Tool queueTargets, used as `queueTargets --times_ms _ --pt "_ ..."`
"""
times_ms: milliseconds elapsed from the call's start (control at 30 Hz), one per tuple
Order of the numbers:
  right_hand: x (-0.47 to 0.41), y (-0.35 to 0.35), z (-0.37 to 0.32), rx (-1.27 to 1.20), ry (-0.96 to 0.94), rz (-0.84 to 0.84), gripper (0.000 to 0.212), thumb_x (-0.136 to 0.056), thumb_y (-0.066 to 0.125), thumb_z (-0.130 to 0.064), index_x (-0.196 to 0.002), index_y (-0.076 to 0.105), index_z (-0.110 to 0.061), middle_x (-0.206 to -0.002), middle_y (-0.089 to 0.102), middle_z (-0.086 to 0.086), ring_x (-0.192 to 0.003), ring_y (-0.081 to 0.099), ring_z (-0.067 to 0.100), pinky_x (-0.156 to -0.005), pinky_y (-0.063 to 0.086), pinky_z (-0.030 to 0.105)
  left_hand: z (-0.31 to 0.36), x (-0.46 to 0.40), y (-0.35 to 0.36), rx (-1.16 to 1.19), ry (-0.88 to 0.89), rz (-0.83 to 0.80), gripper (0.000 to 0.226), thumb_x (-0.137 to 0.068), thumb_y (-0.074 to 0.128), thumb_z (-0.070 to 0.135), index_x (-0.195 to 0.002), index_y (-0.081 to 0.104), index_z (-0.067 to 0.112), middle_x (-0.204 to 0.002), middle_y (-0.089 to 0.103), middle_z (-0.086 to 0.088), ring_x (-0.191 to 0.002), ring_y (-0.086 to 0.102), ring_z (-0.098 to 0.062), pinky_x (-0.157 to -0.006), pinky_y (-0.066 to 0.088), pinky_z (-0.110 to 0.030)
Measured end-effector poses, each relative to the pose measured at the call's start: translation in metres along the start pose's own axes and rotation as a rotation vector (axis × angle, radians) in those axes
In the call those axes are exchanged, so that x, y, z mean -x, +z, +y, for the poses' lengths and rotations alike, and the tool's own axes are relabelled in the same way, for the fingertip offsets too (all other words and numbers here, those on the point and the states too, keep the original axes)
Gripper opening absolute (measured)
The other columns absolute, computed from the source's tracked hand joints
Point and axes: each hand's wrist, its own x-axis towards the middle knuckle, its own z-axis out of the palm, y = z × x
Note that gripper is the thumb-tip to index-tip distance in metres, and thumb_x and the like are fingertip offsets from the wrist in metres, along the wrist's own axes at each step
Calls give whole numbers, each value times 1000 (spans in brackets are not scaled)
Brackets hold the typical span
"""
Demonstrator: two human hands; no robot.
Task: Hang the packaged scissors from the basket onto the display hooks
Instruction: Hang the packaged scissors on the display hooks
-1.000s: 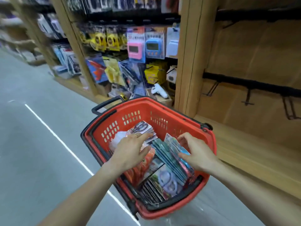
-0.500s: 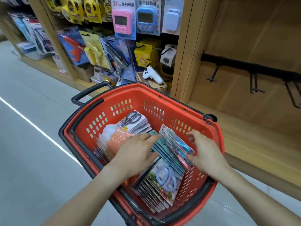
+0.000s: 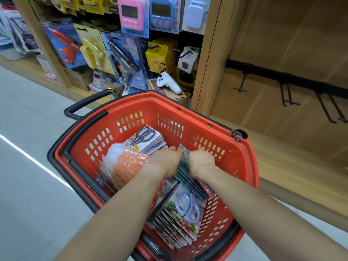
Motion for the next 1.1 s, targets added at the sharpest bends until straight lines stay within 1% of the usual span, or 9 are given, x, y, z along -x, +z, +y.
queueTargets --times_ms 100,167,367,600,700,833,967,1033,1100 --pt "-7 11 0 -40 20 22 52 -89 73 -18 -133 49 -6 -128 61 12 -118 65 30 -88 53 37 -6 -2 0 3 -37 -28 49 -94 56 3 -142 53 11 -141 60 -14 -132 57 -32 -103 52 -45" --pt "-10 16 0 -70 28 18 53 -89 73 -16 -132 43 -5 -128 63 12 -120 65 32 -90 52 38 -7 -4 1 -7 -51 -64 53 -94 57 3 -146 54 15 -145 58 -12 -136 54 -31 -106 51 -45" --pt "-16 21 0 2 -18 67 53 -88 75 -15 -129 42 -6 -124 66 11 -116 68 32 -87 52 39 0 -10 -3 -40 -48 -183 68 -95 57 2 -157 42 23 -152 48 -14 -145 38 -32 -113 43 -46" --pt "-11 4 6 19 -48 96 53 -88 75 -20 -128 43 -8 -117 67 8 -109 68 30 -84 52 37 -3 -7 -11 -15 -79 -294 59 -101 57 11 -158 43 16 -162 37 -12 -152 31 -30 -119 40 -46" --pt "2 -16 12 -3 -109 152 49 -87 73 -17 -125 44 -6 -104 65 8 -95 67 28 -73 49 35 0 -6 -15 11 -84 -306 56 -102 62 23 -155 47 16 -161 41 -11 -149 36 -29 -115 42 -44" --pt "21 -39 25 -159 -163 248 54 -83 77 -31 -118 42 -10 -96 63 5 -86 65 28 -66 45 34 1 -6 -23 108 -83 -195 56 -103 55 49 -147 52 13 -148 53 -14 -138 50 -32 -108 46 -42" --pt "39 -69 54 -468 -164 349 58 -79 78 -52 -110 46 -16 -90 63 -3 -83 66 25 -65 47 34 0 -7 -32 277 -41 119 56 -104 42 59 -135 56 15 -139 63 -14 -127 58 -33 -106 47 -47" --pt "53 -89 74 -708 -120 381 62 -71 86 -50 -113 57 -17 -101 68 -5 -93 67 21 -77 54 37 7 1 -40 531 53 273 56 -101 43 65 -135 56 23 -136 66 -3 -125 61 -24 -106 47 -45" --pt "71 -109 96 -1012 -132 379 54 -66 93 -40 -111 69 -20 -104 76 -7 -96 72 16 -88 58 41 22 16 -52 891 151 347 60 -93 45 77 -137 57 38 -133 68 14 -125 62 -9 -108 47 -38"
